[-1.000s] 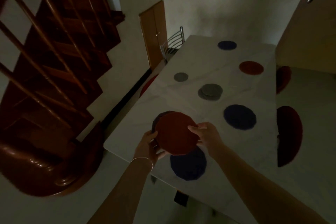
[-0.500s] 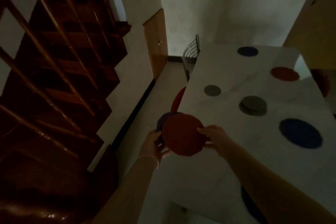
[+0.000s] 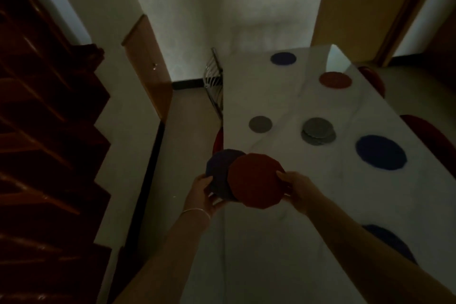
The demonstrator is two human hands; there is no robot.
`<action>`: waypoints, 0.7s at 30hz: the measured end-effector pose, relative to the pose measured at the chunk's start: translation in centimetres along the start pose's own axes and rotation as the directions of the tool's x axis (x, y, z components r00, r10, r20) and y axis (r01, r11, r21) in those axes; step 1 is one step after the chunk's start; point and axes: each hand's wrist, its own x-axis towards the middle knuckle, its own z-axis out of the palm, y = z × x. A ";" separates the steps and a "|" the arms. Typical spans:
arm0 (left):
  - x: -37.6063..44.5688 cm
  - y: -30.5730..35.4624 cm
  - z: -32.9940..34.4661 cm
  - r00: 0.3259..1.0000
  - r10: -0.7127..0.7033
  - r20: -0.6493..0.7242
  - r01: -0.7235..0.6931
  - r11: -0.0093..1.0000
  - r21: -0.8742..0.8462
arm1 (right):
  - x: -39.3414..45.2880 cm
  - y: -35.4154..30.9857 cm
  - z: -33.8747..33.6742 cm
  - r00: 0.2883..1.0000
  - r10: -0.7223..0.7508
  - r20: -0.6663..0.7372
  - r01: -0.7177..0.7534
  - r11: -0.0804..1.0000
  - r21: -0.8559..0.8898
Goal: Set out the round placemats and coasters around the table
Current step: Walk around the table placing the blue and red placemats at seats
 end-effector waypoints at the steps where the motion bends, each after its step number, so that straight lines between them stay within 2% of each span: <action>1: 0.8 0.5 0.4 1.000 -0.003 0.003 0.003 1.000 0.027 | 1.1 -0.1 -0.2 1.000 0.002 -0.012 -0.002 0.999 0.046; 7: 7.1 6.3 2.0 1.000 0.021 -0.013 -0.020 0.995 0.098 | 6.8 -2.1 0.0 0.986 0.001 -0.165 0.039 0.970 0.241; 9: 9.1 8.3 2.4 1.000 0.028 -0.008 -0.027 0.993 0.119 | 8.1 -2.1 0.1 0.967 0.019 -0.253 0.059 0.954 0.294; 12: 11.4 10.1 3.7 1.000 0.020 0.010 -0.022 0.990 0.141 | 9.5 -1.8 0.4 0.947 0.066 -0.314 0.058 0.928 0.368; 17: 15.1 11.1 7.0 0.993 -0.077 0.093 0.057 0.979 0.197 | 10.3 -0.7 0.0 0.874 0.120 -0.472 0.123 0.883 0.454; 21: 18.0 10.6 9.4 0.971 -0.178 0.159 0.122 0.942 0.313 | 9.8 1.9 -0.2 0.809 0.159 -0.566 0.168 0.860 0.482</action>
